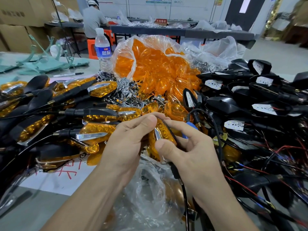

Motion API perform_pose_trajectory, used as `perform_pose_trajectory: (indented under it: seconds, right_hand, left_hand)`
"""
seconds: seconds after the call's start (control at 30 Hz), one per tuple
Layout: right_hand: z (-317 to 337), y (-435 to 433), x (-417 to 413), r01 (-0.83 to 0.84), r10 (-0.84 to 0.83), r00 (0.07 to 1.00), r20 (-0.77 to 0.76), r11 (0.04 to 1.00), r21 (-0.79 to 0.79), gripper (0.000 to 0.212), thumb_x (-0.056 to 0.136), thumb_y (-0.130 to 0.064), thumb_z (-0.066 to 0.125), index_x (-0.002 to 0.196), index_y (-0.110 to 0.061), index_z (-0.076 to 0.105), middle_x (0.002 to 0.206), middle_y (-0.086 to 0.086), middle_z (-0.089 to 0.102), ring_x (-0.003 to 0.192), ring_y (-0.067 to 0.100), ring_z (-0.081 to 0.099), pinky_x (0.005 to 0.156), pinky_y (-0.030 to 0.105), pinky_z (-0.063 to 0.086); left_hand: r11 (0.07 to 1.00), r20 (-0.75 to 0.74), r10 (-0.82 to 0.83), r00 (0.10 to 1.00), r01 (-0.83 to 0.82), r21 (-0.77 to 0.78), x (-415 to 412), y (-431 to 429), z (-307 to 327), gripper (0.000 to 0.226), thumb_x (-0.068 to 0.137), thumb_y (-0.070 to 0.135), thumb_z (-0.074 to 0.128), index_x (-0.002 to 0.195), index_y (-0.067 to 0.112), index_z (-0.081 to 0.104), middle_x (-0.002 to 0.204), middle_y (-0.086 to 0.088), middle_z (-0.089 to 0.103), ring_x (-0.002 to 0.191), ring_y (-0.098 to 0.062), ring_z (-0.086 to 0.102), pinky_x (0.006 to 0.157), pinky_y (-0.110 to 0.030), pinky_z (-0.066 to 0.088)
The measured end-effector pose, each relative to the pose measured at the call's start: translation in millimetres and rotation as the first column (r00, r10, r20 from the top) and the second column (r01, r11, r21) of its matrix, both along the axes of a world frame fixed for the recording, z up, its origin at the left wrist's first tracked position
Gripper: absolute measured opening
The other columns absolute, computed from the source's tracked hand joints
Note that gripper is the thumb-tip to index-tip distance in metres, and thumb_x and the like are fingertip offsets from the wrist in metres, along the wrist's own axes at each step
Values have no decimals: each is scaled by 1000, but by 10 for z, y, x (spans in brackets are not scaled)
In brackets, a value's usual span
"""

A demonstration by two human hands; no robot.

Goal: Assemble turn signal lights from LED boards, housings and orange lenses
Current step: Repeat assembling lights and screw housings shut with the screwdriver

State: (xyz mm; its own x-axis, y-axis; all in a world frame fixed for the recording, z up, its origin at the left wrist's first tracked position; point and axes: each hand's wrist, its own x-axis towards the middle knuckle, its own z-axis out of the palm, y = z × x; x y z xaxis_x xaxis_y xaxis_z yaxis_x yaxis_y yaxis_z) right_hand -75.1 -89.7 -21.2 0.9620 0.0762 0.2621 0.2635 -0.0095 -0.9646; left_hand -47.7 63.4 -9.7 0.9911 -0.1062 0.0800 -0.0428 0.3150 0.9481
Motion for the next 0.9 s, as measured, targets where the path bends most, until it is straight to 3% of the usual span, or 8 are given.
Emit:
perform_pose_trajectory:
  seconds: [0.07, 0.17, 0.27, 0.4, 0.5, 0.67, 0.8, 0.9]
  right_hand:
    - [3, -37, 14, -12, 10, 999, -47, 999, -36, 46, 75, -37, 84, 116, -55, 70, 108, -8, 79, 93, 22, 76, 85, 43, 64]
    - [18, -51, 39, -36, 41, 992, -117, 998, 43, 43, 77, -30, 86, 116, -42, 74, 105, -7, 80, 94, 11, 76, 81, 32, 63]
    - [83, -63, 74, -51, 94, 976, -194, 975, 217, 31, 81, -26, 84, 112, -31, 80, 102, 4, 80, 92, 28, 77, 76, 37, 66]
    - [127, -227, 175, -8, 117, 964, -238, 910, 414, 45, 86, -32, 68, 126, -13, 72, 117, 17, 76, 107, 33, 74, 83, 40, 63]
    - [84, -306, 201, -27, 198, 940, -278, 856, 517, 50, 89, -35, 70, 133, -11, 67, 128, 24, 69, 119, 45, 67, 97, 58, 57]
    - [75, -362, 235, -167, 330, 926, -185, 796, 582, 56, 87, -31, 69, 139, -9, 62, 134, 23, 66, 120, 41, 65, 106, 56, 51]
    - [96, -417, 239, -252, 363, 928, -83, 776, 578, 41, 91, -19, 63, 132, -14, 69, 130, 14, 70, 116, 29, 69, 97, 40, 58]
    - [86, -440, 254, -260, 334, 942, -41, 799, 543, 42, 87, -12, 63, 128, -16, 69, 123, 14, 70, 109, 28, 66, 94, 38, 57]
  left_hand:
    - [999, 15, 11, 1000, -12, 41, 8, -4, -9, 27, 86, 37, 65, 97, 20, 83, 112, -6, 79, 103, -15, 76, 74, -22, 59]
    - [993, 30, 15, 999, -19, 120, 14, -23, -41, 31, 87, 43, 64, 103, 25, 83, 115, -1, 79, 111, -10, 72, 81, -29, 60]
    - [985, 9, -106, 994, 104, 135, -28, -80, -62, 38, 86, 56, 65, 117, 37, 78, 120, 0, 77, 115, -18, 72, 92, -43, 60]
    - [954, 86, -214, 973, 189, 232, -87, -194, -53, 46, 86, 41, 72, 129, 52, 60, 117, 30, 73, 114, 7, 67, 82, -8, 53]
    - [922, 122, -220, 968, 166, 349, -135, -270, -71, 55, 83, 39, 74, 132, 53, 52, 116, 36, 70, 116, 14, 62, 83, -6, 51]
    - [853, 228, -56, 972, -72, 517, -222, -301, -32, 67, 86, 50, 78, 141, 66, 42, 121, 35, 69, 117, 12, 62, 99, -27, 53]
    - [704, 458, 30, 889, -344, 622, -265, -301, 25, 59, 93, 39, 74, 132, 73, 46, 113, 50, 61, 107, 24, 56, 82, -4, 45]
    - [527, 557, -16, 830, -467, 711, -270, -278, 56, 64, 92, 50, 65, 136, 79, 30, 113, 47, 55, 105, 16, 49, 87, -11, 39]
